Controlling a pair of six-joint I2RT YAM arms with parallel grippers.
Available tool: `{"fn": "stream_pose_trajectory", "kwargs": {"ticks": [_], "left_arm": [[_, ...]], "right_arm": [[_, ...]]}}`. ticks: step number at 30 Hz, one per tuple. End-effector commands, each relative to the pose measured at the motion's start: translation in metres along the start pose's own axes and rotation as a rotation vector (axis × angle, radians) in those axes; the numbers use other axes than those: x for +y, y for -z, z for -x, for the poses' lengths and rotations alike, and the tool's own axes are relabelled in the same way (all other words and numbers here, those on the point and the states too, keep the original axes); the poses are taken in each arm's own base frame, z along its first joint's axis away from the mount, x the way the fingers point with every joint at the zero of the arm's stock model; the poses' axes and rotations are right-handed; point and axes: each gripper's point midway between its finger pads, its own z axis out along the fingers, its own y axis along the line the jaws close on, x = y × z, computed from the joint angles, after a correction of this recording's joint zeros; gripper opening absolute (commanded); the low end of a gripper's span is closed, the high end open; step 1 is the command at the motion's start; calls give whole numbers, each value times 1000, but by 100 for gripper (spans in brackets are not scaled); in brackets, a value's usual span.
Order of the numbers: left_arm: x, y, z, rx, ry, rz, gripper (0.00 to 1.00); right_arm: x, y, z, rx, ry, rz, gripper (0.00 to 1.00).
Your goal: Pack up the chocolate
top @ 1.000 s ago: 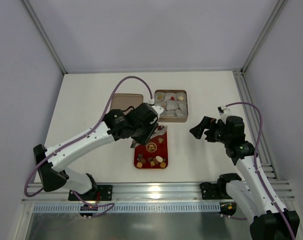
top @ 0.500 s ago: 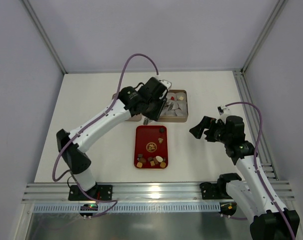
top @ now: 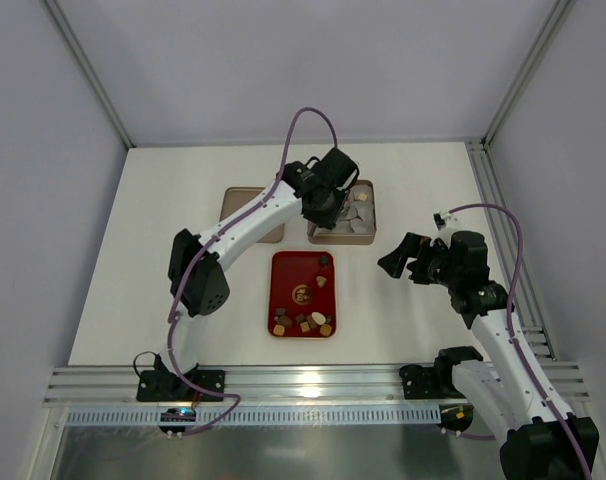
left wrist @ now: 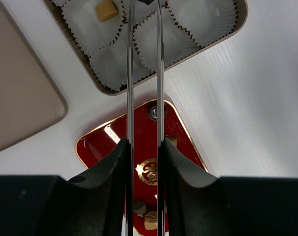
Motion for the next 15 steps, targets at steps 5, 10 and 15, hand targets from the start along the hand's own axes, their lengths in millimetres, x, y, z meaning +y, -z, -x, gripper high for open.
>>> {"fn": "stream_pose_trajectory", "kwargs": {"ticks": [5, 10, 15], "left_arm": [[5, -2, 23, -62, 7, -2, 24], [4, -10, 21, -44, 4, -7, 28], [3, -10, 24, -47, 1, -8, 32]], "right_arm": [[9, 0, 9, -21, 21, 34, 100], [8, 0, 6, -8, 19, 32, 100], [7, 0, 4, 3, 12, 25, 100]]}}
